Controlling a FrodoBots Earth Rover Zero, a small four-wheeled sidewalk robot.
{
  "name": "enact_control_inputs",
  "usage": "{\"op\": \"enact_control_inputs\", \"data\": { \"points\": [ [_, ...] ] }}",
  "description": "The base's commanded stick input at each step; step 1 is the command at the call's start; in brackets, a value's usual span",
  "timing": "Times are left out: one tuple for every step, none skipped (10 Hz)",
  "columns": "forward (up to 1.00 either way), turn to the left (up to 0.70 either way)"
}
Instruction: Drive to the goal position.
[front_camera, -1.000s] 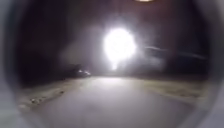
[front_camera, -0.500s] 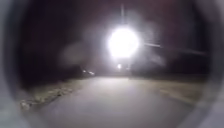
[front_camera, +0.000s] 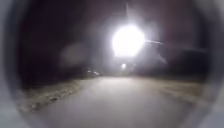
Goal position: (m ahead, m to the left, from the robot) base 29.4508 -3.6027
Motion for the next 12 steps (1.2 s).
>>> {"op": "enact_control_inputs", "data": {
  "points": [
    [1.00,0.07],
    [1.00,0.06],
    [1.00,0.05],
    [1.00,0.05],
    [1.00,0.04],
    [1.00,0.03],
    [1.00,0.03],
    [1.00,0.03],
    [1.00,0.03],
    [1.00,0.03],
    [1.00,0.02],
    [1.00,0.00]
  ]
}}
